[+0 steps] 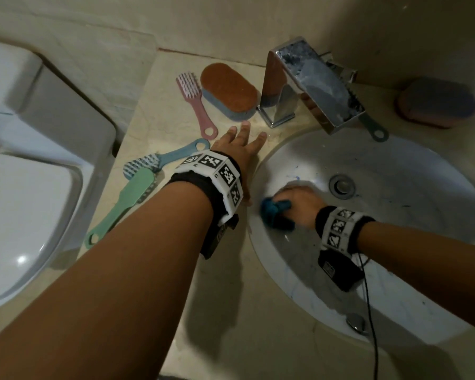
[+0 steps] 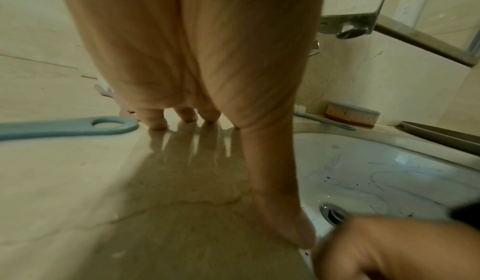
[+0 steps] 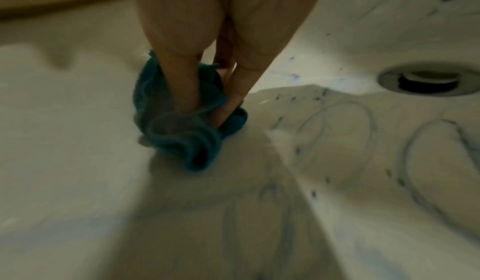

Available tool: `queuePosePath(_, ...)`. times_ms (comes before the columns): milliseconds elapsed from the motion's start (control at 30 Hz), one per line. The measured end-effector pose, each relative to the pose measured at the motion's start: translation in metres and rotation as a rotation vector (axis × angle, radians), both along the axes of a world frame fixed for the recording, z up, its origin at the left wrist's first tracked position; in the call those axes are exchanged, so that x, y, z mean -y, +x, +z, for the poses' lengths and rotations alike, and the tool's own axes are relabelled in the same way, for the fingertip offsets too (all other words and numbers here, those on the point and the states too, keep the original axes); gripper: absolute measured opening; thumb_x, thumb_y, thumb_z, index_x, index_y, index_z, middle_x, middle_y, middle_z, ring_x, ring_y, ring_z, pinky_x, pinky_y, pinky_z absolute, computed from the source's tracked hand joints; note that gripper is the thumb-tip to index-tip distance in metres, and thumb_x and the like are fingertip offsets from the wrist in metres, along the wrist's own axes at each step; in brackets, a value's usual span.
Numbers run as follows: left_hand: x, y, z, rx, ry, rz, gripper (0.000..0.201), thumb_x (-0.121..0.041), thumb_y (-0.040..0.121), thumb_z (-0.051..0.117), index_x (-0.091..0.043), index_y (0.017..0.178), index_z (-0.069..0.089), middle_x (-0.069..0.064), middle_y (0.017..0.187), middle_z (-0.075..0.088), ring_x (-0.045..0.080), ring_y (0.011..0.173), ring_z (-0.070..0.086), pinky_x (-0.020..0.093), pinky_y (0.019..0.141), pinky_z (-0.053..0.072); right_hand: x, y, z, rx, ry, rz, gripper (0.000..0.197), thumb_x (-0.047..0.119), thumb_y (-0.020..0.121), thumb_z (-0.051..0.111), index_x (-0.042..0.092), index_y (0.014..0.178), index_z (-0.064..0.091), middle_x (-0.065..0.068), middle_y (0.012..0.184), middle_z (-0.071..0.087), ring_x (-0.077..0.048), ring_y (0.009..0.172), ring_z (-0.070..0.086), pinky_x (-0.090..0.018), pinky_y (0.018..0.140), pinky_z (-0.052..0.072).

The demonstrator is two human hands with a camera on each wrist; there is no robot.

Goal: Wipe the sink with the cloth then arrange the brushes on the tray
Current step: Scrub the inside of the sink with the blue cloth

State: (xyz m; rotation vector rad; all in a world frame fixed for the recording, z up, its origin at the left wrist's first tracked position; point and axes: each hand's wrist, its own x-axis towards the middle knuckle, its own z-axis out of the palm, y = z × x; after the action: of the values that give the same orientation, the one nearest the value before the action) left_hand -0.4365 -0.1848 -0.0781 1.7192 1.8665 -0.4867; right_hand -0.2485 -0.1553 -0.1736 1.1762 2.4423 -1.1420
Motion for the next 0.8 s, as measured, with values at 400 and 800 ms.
queuePosePath(400, -0.001, 0.002, 0.001, -0.036, -0.003, -0.026, 0.136, -0.044, 0.058, 0.085, -0.027, 0.148, -0.015, 0.011, 0.156, -0.019, 0.035, 0.145, -0.009, 0.048, 0.119, 0.008, 0.013, -0.003, 0.003, -0.028, -0.016, 0.083, 0.013, 0.007, 0.083, 0.06, 0.008, 0.091, 0.07, -0.015, 0.098, 0.064, -0.031, 0.097, 0.059, -0.038, 0.09, 0.046)
queuePosePath(800, 0.062, 0.03, 0.009, 0.028, -0.057, 0.125, 0.139, -0.044, 0.058, 0.085, -0.017, 0.147, -0.018, 0.01, 0.154, -0.025, 0.03, 0.144, -0.016, 0.049, 0.117, 0.007, 0.052, 0.033, 0.04, 0.16, -0.166, 0.339, 0.026, 0.015, 0.086, 0.06, 0.008, 0.111, 0.066, -0.01, 0.114, 0.063, -0.025, 0.107, 0.058, -0.031, 0.093, 0.045)
